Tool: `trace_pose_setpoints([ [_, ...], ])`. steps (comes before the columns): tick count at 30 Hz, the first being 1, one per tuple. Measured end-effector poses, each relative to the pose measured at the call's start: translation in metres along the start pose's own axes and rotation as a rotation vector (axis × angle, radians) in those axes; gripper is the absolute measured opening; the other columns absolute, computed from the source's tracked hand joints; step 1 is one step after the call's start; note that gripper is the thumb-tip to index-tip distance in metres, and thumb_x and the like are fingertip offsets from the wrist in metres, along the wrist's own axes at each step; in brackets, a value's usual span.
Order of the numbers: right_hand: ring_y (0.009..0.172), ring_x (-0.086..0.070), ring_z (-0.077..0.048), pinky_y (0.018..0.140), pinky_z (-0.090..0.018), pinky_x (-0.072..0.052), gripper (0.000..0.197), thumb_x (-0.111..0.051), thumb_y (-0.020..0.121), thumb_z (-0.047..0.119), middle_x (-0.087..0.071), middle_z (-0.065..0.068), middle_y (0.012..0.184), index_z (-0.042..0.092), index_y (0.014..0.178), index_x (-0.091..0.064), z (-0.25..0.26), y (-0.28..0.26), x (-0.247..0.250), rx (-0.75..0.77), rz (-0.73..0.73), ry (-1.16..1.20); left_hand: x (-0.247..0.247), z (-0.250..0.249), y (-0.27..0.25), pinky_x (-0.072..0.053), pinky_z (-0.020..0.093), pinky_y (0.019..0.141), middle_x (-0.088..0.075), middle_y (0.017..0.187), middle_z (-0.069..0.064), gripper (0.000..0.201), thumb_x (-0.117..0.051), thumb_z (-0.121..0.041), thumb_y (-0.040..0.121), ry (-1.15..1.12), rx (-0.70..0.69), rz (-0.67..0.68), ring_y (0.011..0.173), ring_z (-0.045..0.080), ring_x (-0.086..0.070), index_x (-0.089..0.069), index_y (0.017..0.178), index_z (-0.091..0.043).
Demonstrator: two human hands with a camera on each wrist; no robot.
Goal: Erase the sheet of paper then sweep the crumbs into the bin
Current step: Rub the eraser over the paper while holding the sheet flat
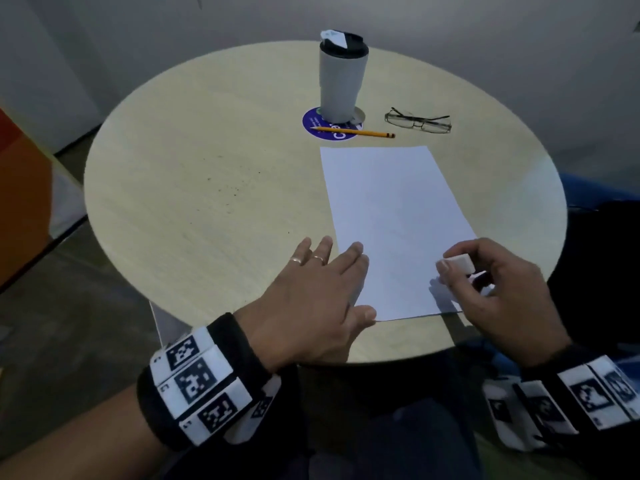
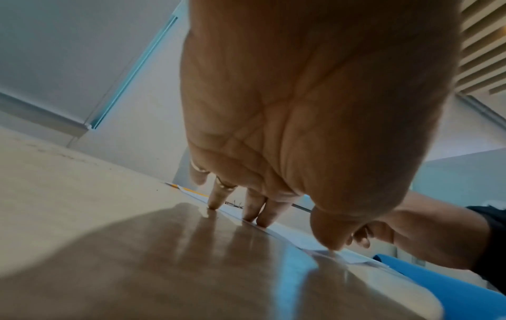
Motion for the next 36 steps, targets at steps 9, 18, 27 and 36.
trace_pose_setpoints([
  [9, 0.074, -0.071, -0.009, 0.066, -0.022, -0.054, 0.008, -0.073, 0.099, 0.026, -0.074, 0.02, 0.089, 0.032, 0.098, -0.069, 0.007, -0.011, -0.02, -0.076, 0.069, -0.042, -0.01, -0.013, -0.026, -0.003, 0.053, 0.13, -0.007, 0.175, 0.007, 0.065, -0.038, -0.056, 0.108, -0.018, -0.104, -0.105, 0.161, 0.036, -0.005, -0.029, 0.159, -0.018],
  [18, 0.08, -0.067, -0.011, 0.068, -0.017, -0.049, 0.007, -0.081, 0.093, 0.025, -0.072, 0.014, 0.092, 0.025, 0.099, -0.078, 0.028, -0.05, -0.03, -0.031, 0.099, -0.109, -0.002, 0.003, -0.02, -0.04, 0.036, 0.095, -0.061, 0.128, -0.012, 0.03, -0.068, -0.049, 0.094, -0.379, -0.146, -0.452, 0.119, 0.024, -0.051, -0.069, 0.114, -0.027],
  [27, 0.075, -0.058, -0.008, 0.069, -0.027, -0.047, 0.006, -0.074, 0.098, 0.022, -0.062, 0.013, 0.082, 0.021, 0.093, -0.072, 0.049, -0.047, -0.06, 0.119, 0.138, -0.168, -0.017, 0.007, -0.007, -0.004, 0.04, 0.131, -0.012, 0.175, -0.004, 0.095, -0.04, -0.083, 0.093, -0.235, -0.08, -0.302, 0.162, 0.018, 0.001, -0.027, 0.164, -0.022],
  [36, 0.066, -0.067, -0.013, 0.065, -0.03, -0.054, 0.014, -0.084, 0.091, 0.027, -0.069, 0.012, 0.076, 0.021, 0.1, -0.075, 0.046, -0.051, -0.048, 0.081, 0.149, -0.04, -0.021, 0.013, 0.007, 0.006, 0.037, 0.131, 0.011, 0.175, -0.011, 0.119, -0.037, -0.098, 0.081, -0.252, -0.021, -0.221, 0.158, 0.01, 0.022, -0.004, 0.169, -0.025],
])
Point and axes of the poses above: each hand's wrist, its own y-axis towards the middle knuckle, its own x-axis out of the back of the hand, z = x × y, the point moved 9 cm from there along y, towards the middle knuckle
